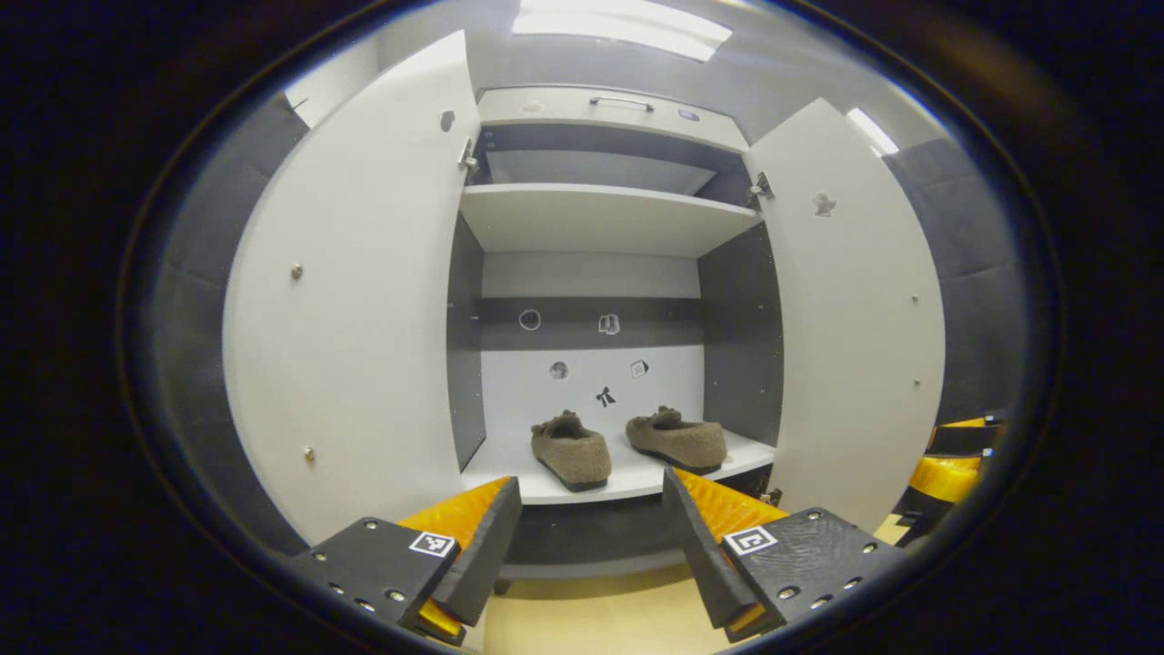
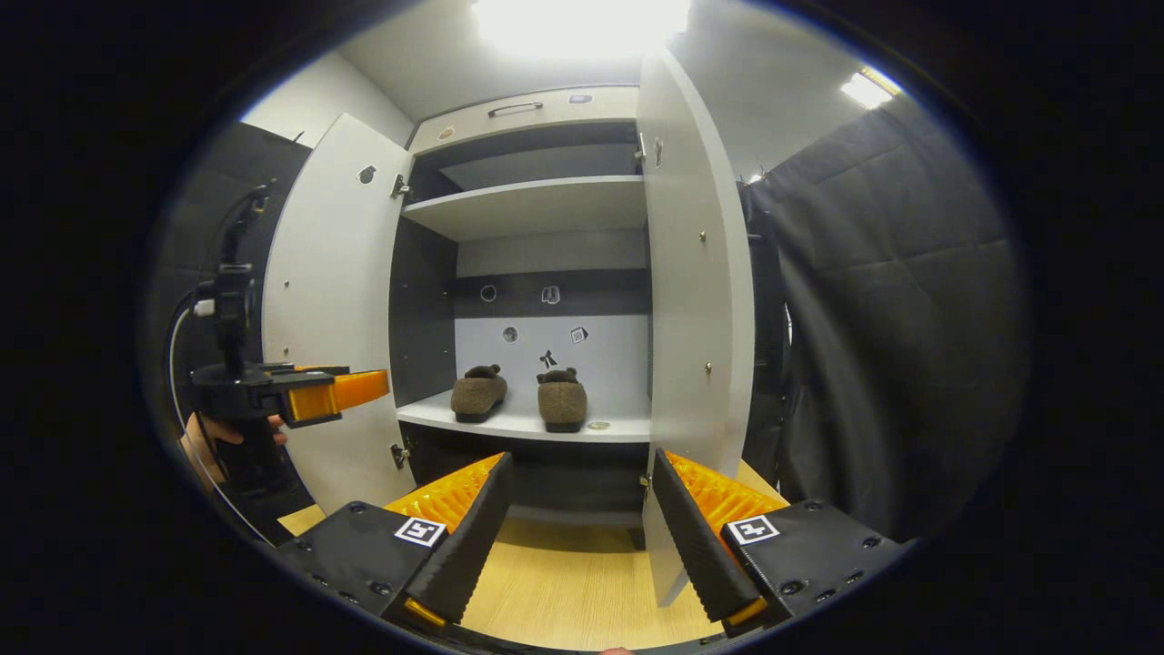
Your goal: Grab one shoe with the right hand and put it into the shoe cabinet, grab the other shoe with the left hand and put it into the shoe cabinet; then close the right door with the right hand and the left door with the left hand.
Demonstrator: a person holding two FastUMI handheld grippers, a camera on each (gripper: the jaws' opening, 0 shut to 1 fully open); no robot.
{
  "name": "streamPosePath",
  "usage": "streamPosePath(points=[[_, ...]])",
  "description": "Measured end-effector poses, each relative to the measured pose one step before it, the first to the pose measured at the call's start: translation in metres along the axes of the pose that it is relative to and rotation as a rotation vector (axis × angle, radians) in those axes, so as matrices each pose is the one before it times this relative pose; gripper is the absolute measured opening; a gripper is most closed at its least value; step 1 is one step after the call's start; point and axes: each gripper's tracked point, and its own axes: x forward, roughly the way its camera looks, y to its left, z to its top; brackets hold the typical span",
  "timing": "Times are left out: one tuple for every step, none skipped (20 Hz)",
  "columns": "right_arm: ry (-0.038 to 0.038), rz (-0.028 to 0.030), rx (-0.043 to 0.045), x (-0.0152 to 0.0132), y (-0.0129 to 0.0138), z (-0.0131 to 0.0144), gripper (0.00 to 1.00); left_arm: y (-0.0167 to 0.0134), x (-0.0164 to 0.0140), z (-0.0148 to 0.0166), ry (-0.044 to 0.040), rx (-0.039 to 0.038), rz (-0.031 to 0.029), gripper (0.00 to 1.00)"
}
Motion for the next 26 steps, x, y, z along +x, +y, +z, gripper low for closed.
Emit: streamPosePath(points=[[-0.00491, -0.01151, 0.00223, -0.0028, -0.00458, 0.00334, 0.93, 0.00245, -0.00912, 0.00047, -0.00299, -0.00692, 0.00017, 0.97], [-0.00594, -0.01564, -0.00337, -0.00375, -0.00608, 0.0028, 0.96, 0.00216, -0.00713, 0.00126, -0.00091, -0.00752, 0.0016, 0.97], [-0.00461, -0.02088, -0.00742, -0.00301, -0.00788, 0.00293, 0.96, 0.00409, -0.00609, 0.00006, 0.00159, -0.00411, 0.00175, 0.97], [-0.00398, -0.02261, -0.00749, -0.00296, -0.00866, 0.00188, 0.96, 0.0043, -0.005, -0.00047, 0.00596, -0.0003, 0.0017, 0.97], [-0.00301, -0.02294, -0.00592, -0.00164, -0.00861, 0.0033, 0.96, 0.00412, -0.00585, -0.00154, 0.00238, 0.00078, 0.00437, 0.97], [-0.003, -0.024, -0.00453, -0.00256, -0.00966, 0.00286, 0.93, 0.00371, -0.00383, -0.00027, 0.00181, -0.00097, 0.00156, 0.97], [-0.00484, -0.02657, -0.00448, -0.0012, -0.01113, 0.00348, 0.96, 0.00352, -0.00361, -0.00085, 0.00086, -0.00222, 0.00117, 0.97], [-0.00444, -0.03139, -0.00329, -0.00013, -0.0125, 0.00425, 0.96, 0.00135, -0.00189, -0.00025, 0.00251, -0.00368, -0.00407, 0.97], [-0.00368, -0.03292, 0.00041, 0.00088, -0.01263, 0.00342, 0.96, 0.00019, -0.00291, -0.00226, 0.0043, -0.00248, -0.00305, 0.97], [-0.00506, -0.02906, 0.00364, 0.002, -0.01171, 0.00461, 0.96, 0.00017, -0.00204, -0.0018, 0.00593, 0.00065, -0.0047, 0.9], [-0.00507, -0.03217, 0.00511, 0.00293, -0.01195, 0.00408, 0.96, -0.00159, -0.0023, -0.00086, 0.0052, 0.00222, -0.0059, 0.9], [-0.00472, -0.03411, 0.00534, 0.00401, -0.01256, 0.00452, 0.96, -0.00116, -0.00232, -0.00138, 0.00201, 0.00233, -0.00566, 0.9], [-0.00763, -0.03194, 0.00446, 0.00459, -0.011, 0.00478, 0.96, -0.00212, -0.00143, -0.00014, -0.00253, -0.0024, -0.00512, 0.9], [-0.00833, -0.03635, 0.00416, 0.00524, -0.01149, 0.00484, 0.96, -0.00304, -0.00156, -0.00072, 0.00139, -0.00854, -0.00832, 0.9], [-0.0078, -0.04593, 0.00324, 0.00543, -0.01138, 0.00517, 0.96, -0.00227, -0.00139, -0.00184, 0.00475, -0.01217, -0.00821, 0.9], [-0.00884, -0.04904, 0.00119, 0.00639, -0.01199, 0.00578, 0.96, -0.00262, -0.00095, -0.00173, 0.00618, -0.01145, -0.00553, 0.9], [-0.01046, -0.04191, 0.00175, 0.00508, -0.00745, 0.00341, 0.92, -0.00174, -0.00212, -0.00072, 0.00136, -0.00618, -0.00507, 0.9], [-0.00826, -0.03392, 0.00444, 0.0058, -0.00416, 0.00333, 0.92, 0.00027, -0.0013, 0.00045, 0.00163, -0.00066, 0.00185, 0.9], [-0.00262, -0.02193, 0.00616, 0.00556, -0.0005, 0.00306, 0.92, 0.00187, -0.0014, -0.00055, 0.00024, 0.00319, -0.00041, 0.9], [-0.0029, -0.01758, 0.00468, 0.00549, -0.0019, 0.0007, 0.96, 0.00315, -0.00294, 0.00188, -0.00307, 0.0046, 0.00469, 0.9], [-0.00308, -0.01583, -0.00068, 0.0055, -0.00023, 0.00065, 0.92, 0.00392, -0.00337, 0.0008, -0.00218, 0.00184, 0.00714, 0.9], [-0.0016, -0.01548, -0.00511, 0.00415, 0.00102, 0.0001, 0.97, 0.00335, -0.00349, 0.00077, -0.00134, -0.00285, 0.00342, 0.9], [0.00105, -0.01095, -0.00854, 0.00482, 0.00204, -0.00006, 0.97, 0.00423, -0.00309, 0.0003, -0.00039, -0.00466, 0.00653, 0.9], [0.00562, -0.00607, -0.00946, 0.00349, 0.00403, -0.00026, 0.97, 0.00526, -0.00242, 0.00173, -0.00224, -0.00493, 0.00766, 0.9], [0.00701, 0.00189, -0.00829, 0.00257, 0.0048, -0.00103, 0.97, 0.00494, -0.00236, 0.00046, -0.00427, -0.00422, 0.00856, 0.9], [0.00712, 0.00702, -0.00602, 0.00021, 0.00583, -0.003, 0.93, 0.00647, -0.00179, 0.00068, -0.00103, -0.00227, 0.00992, 0.9]])
